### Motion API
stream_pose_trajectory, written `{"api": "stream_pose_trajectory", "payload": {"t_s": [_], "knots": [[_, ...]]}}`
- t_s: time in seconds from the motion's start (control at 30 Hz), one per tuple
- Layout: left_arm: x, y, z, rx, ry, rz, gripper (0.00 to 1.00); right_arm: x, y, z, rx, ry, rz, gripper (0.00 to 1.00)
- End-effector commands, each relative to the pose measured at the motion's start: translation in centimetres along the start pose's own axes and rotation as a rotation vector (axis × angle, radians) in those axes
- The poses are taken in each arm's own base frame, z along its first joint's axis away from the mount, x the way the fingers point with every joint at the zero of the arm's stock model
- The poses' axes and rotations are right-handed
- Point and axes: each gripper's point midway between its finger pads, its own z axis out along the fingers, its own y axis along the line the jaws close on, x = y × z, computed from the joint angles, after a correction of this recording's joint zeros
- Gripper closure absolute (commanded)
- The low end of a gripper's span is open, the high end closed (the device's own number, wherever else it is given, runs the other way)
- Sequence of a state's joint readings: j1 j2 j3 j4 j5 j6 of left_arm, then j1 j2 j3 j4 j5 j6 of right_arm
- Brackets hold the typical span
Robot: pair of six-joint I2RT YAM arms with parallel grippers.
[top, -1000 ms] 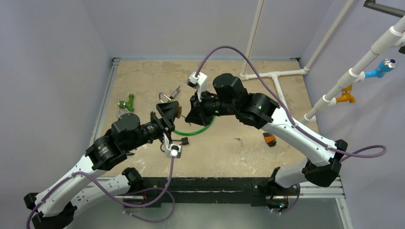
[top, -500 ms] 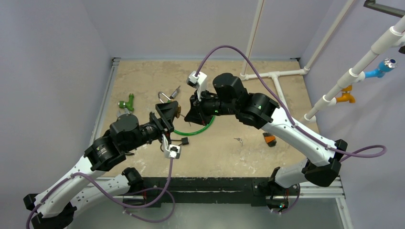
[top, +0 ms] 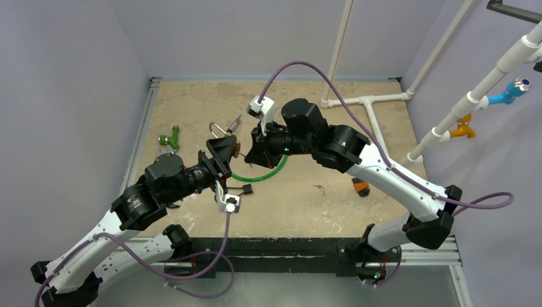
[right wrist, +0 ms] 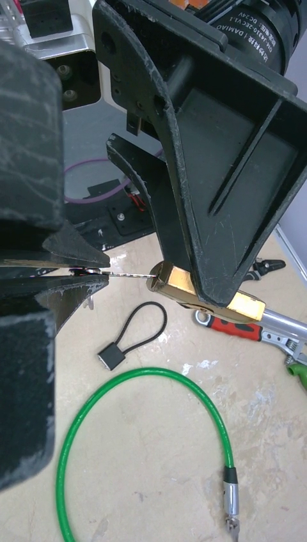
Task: Unlock with the key
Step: Unlock the lock.
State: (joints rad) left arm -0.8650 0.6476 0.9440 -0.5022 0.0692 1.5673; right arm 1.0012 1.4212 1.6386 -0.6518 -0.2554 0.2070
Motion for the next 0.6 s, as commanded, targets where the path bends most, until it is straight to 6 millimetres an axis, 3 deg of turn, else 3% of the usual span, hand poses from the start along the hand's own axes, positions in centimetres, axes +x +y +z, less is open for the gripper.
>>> {"api": "stream_pose_trajectory", "payload": {"t_s": [0.0,0.57], "knots": [[-0.3,3.8,-1.1,-0.142,-0.012,0.049,1.0,-3.0,0.5,0.0,-0.009,-0.094,-0.025,1.0],[-0.7,2.3,-0.4,-0.092,-0.024,0.097,1.0,-4.2,0.7,-0.2,-0.012,-0.131,-0.029,1.0]]}}
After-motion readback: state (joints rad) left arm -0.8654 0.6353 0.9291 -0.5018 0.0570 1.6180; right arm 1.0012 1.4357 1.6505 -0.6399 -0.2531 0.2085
